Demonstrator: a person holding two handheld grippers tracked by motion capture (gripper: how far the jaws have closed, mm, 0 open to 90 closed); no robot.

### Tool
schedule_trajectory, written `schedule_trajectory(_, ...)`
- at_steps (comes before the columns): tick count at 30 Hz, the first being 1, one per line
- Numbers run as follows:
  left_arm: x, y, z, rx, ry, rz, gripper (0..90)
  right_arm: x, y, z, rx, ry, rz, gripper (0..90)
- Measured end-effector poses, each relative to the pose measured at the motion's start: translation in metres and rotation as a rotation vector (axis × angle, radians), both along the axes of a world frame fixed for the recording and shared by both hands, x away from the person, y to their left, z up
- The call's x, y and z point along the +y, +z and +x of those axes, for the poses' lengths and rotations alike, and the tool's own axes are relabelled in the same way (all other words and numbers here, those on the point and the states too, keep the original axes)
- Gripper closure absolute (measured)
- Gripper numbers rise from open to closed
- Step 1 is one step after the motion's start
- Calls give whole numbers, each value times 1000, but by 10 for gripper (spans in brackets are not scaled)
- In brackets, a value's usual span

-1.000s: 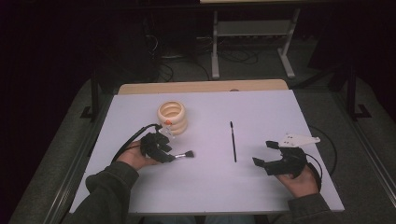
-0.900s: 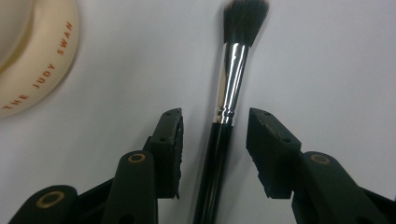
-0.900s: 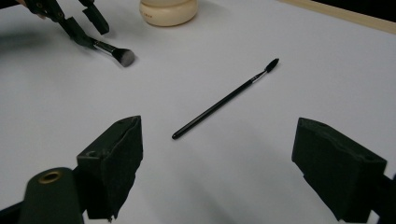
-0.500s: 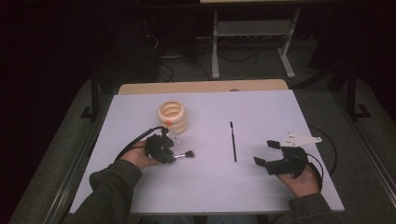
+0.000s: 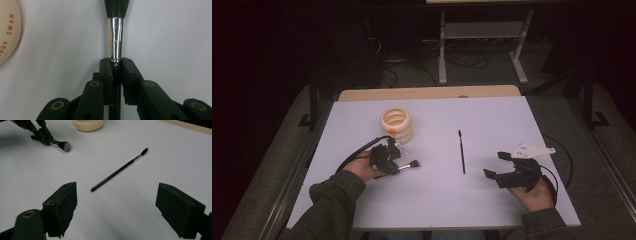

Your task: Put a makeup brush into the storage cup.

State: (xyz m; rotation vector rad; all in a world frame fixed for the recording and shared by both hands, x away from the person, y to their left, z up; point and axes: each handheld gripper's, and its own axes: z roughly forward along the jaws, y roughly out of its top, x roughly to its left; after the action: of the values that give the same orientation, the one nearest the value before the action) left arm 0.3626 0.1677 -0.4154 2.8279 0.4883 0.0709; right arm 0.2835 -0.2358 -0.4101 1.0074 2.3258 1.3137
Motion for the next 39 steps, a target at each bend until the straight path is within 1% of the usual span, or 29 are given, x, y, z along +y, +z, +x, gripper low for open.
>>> schedule_trajectory(3,2,4,-2,-2,6,-11,794,1,0,0,0,3,0,173)
schedule_trajectory(4,3,7,-3,-5,9,-21,794,1,0,0,0,5,-2,173)
schedule_trajectory(5,4,10,-4,-9,16,-43,794,2,0,0,3,6,-4,174)
schedule_trajectory(6,4,10,-4,-9,16,-43,794,2,-1,0,4,7,-5,175)
schedule_trajectory(7,5,17,-7,-14,21,-85,794,3,-1,0,2,9,-7,175)
schedule_trajectory(8,5,17,-7,-14,21,-85,794,3,-1,0,2,9,-7,175)
schedule_trajectory(9,8,25,-10,-19,31,-128,794,4,-1,0,6,9,-7,175)
schedule_trajectory(10,8,25,-10,-19,31,-128,794,5,-1,-1,9,11,-6,175)
schedule_trajectory(11,10,31,-13,-30,25,-154,795,5,-1,-1,12,12,-5,176)
schedule_trajectory(12,11,34,-15,-32,34,-176,794,7,-1,-1,12,16,-5,176)
schedule_trajectory(16,14,43,-21,-44,30,-228,794,13,-1,-2,13,32,-1,179)
schedule_trajectory(17,14,45,-23,-46,35,-243,794,15,0,-2,18,39,-1,180)
schedule_trajectory(18,15,47,-25,-56,33,-251,794,17,0,-2,23,47,-1,184)
schedule_trajectory(20,16,50,-29,-57,36,-282,794,23,1,-3,35,54,-4,193)
schedule_trajectory(21,16,50,-29,-57,36,-282,794,25,2,-2,34,65,-4,198)
schedule_trajectory(23,16,56,-35,-75,42,-333,794,30,3,-2,43,83,4,204)
schedule_trajectory(24,17,59,-36,-77,32,-345,794,32,5,-2,40,93,9,205)
schedule_trajectory(25,17,61,-38,-78,42,-364,794,35,6,-2,47,103,19,205)
schedule_trajectory(26,17,63,-40,-83,37,-375,794,38,8,-1,52,115,22,207)
schedule_trajectory(27,17,63,-40,-83,37,-375,794,42,10,-1,49,128,21,210)
schedule_trajectory(28,17,65,-44,-91,40,-401,794,46,11,-1,43,140,22,210)
schedule_trajectory(30,17,67,-47,-103,45,-424,794,54,16,0,44,163,26,212)
schedule_trajectory(31,17,68,-49,-97,49,-440,794,58,18,0,43,176,24,212)
schedule_trajectory(32,17,68,-51,-95,54,-451,793,62,20,0,50,186,25,212)
schedule_trajectory(33,17,68,-51,-95,54,-451,794,66,22,1,47,199,21,212)
schedule_trajectory(34,17,69,-55,-103,55,-463,793,70,24,1,43,209,16,212)
schedule_trajectory(35,17,69,-55,-103,55,-463,793,70,24,1,43,209,16,212)
schedule_trajectory(37,18,72,-59,-118,54,-485,793,77,33,3,33,233,33,212)
schedule_trajectory(39,19,73,-62,-119,61,-511,793,81,39,5,26,247,40,211)
